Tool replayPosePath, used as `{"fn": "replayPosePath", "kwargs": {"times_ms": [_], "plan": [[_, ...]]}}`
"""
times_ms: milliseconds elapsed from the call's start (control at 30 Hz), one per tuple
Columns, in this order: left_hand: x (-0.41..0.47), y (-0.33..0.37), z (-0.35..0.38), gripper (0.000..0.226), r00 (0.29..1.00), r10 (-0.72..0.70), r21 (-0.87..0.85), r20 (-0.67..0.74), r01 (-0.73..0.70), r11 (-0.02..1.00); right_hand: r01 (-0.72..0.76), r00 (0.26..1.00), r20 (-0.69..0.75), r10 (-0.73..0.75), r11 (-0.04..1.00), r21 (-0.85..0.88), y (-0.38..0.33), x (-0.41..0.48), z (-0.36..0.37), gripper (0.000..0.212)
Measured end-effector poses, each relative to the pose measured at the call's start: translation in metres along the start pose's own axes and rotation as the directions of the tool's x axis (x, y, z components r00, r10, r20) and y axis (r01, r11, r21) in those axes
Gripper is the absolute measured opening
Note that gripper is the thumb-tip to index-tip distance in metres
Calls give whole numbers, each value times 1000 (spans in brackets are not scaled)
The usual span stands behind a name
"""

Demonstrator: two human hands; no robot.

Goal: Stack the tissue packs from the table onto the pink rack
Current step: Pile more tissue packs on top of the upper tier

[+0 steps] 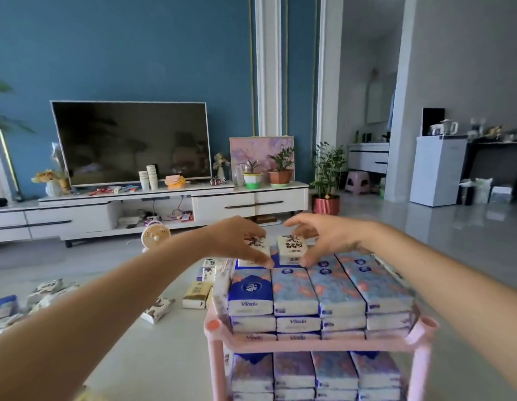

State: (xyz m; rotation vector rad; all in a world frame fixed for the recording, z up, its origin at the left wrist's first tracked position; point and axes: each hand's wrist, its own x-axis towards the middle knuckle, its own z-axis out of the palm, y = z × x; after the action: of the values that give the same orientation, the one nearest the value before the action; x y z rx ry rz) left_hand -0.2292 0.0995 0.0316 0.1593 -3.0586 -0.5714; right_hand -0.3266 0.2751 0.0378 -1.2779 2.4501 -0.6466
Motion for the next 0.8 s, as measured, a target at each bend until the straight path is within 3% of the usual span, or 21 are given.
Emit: {"fn": "replayPosePath", "kwargs": {"times_ms": [167, 500, 600, 700, 800], "plan": [[-6, -6, 5, 43, 994, -62, -323, -86, 31, 946, 6, 999, 39, -9, 997, 78, -2, 1, -2, 69], [0, -8, 28, 23, 979, -57, -279, -194, 0, 960, 48, 999, 13, -48, 998, 41, -9, 7, 7, 65], [-2, -7, 29, 29, 972, -60, -272, -225, -4, 962, 44, 999, -4, -44, 997, 67, -12, 4, 9, 69], [-10, -11, 22, 33, 947, -59, -340, -317, -55, 939, 39, 994, -104, -31, 996, 79, -23, -4, 9, 66], [-30, -33, 9, 20, 892, -97, -392, -441, -94, 915, 113, 968, -232, -92, 990, 80, -54, -18, 11, 66]]}}
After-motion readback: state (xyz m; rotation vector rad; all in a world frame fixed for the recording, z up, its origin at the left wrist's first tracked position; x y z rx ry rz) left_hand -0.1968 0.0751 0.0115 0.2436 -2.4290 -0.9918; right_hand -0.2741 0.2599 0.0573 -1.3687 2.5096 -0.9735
